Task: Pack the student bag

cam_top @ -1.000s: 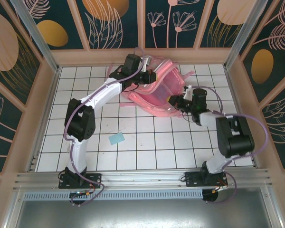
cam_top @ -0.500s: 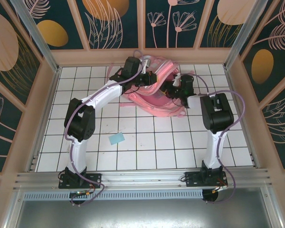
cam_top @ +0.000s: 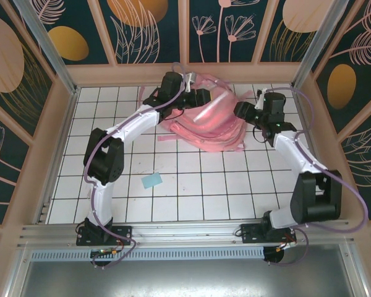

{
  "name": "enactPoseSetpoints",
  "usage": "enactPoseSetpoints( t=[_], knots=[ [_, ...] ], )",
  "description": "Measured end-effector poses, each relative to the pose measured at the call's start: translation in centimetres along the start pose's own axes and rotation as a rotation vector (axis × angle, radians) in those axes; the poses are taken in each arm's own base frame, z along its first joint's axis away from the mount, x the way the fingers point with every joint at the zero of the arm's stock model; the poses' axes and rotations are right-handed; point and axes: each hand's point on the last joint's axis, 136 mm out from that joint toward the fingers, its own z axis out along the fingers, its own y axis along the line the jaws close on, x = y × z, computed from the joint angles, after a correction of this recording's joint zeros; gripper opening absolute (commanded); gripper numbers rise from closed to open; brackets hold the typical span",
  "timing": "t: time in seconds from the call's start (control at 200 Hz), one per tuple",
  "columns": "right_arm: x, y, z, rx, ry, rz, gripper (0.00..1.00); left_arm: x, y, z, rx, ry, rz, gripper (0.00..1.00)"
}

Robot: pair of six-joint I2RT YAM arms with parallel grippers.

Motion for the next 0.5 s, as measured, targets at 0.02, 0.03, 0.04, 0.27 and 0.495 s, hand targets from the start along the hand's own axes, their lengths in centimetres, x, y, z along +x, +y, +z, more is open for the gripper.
enactPoseSetpoints(
  t=[0.02, 0.03, 0.04, 0.27, 0.495],
  knots=[
    [0.2, 0.1, -0.4, 0.008, 0.0, -0.006, 0.62, -0.1, -0.1, -0.1, 0.0, -0.006, 0.003, 0.73],
    [0.3, 0.1, -0.6, 0.015, -0.002, -0.008, 0.62, -0.1, -0.1, -0.2, 0.0, -0.01, 0.003, 0.74],
    [0.4, 0.2, -0.7, 0.017, -0.001, -0.009, 0.62, -0.1, 0.0, -0.2, -0.004, -0.015, -0.001, 0.74],
    [6.3, 4.9, -1.2, 0.007, 0.071, -0.085, 0.87, -0.4, 4.5, -5.1, -0.141, -0.121, -0.051, 0.78],
    [8.4, 6.3, 0.1, 0.041, 0.1, -0.072, 0.99, -0.6, 14.5, -9.8, -0.33, -0.223, -0.184, 0.77]
  ],
)
